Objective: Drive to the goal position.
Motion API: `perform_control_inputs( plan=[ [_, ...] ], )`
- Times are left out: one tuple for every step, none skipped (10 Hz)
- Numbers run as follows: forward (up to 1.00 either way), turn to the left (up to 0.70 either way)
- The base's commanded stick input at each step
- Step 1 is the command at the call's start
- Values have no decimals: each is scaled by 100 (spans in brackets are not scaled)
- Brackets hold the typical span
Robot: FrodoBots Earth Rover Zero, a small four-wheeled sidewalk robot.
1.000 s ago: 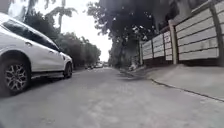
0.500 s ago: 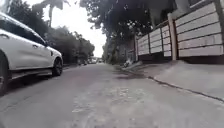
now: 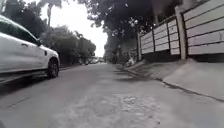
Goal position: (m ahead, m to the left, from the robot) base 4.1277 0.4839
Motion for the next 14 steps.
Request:
perform_control_inputs(
  plan=[
    [100, 4],
    [100, 4],
    [100, 4],
    [100, 4],
    [100, 4],
    [100, 4],
    [100, 4],
    [100, 4],
    [100, 4],
    [100, 4],
    [100, 4],
    [100, 4],
    [100, 4],
    [100, 4]
  ],
)
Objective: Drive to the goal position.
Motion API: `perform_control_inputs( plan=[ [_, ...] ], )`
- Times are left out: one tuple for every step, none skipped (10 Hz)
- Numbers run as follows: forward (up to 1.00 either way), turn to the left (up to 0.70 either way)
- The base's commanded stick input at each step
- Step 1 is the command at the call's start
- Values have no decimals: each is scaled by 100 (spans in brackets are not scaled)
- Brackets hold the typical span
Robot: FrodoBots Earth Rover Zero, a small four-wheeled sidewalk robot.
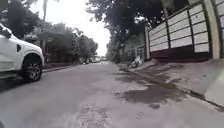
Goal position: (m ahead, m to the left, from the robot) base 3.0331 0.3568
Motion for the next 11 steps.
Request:
perform_control_inputs(
  plan=[
    [100, 4],
    [100, 4],
    [100, 4],
    [100, 4],
    [100, 4],
    [100, 4],
    [100, 4],
    [100, 4],
    [100, 4],
    [100, 4],
    [100, 4]
  ],
)
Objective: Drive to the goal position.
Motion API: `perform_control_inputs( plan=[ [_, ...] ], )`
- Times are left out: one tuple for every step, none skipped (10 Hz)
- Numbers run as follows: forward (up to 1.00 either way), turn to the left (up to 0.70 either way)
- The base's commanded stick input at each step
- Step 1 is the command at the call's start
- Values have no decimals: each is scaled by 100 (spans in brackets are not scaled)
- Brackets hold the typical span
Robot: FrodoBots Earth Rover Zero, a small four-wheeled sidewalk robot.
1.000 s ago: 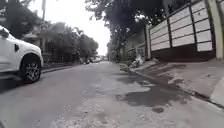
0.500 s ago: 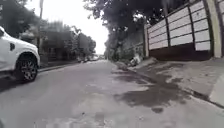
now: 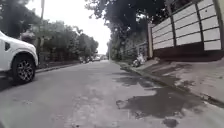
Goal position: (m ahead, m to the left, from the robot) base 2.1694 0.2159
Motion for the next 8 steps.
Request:
perform_control_inputs(
  plan=[
    [100, 4],
    [100, 4],
    [100, 4],
    [100, 4],
    [100, 4],
    [100, 4],
    [100, 4],
    [100, 4]
  ],
)
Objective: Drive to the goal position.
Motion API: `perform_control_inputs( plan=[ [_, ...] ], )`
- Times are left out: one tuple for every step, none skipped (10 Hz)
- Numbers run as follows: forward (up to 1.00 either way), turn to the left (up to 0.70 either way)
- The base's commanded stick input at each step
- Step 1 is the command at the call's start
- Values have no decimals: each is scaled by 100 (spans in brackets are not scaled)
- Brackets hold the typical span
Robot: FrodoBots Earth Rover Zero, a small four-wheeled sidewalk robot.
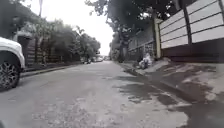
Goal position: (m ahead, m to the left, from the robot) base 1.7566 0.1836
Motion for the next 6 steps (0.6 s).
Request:
perform_control_inputs(
  plan=[
    [100, 4],
    [100, 4],
    [100, 4],
    [100, 4],
    [100, 4],
    [100, 4]
  ],
)
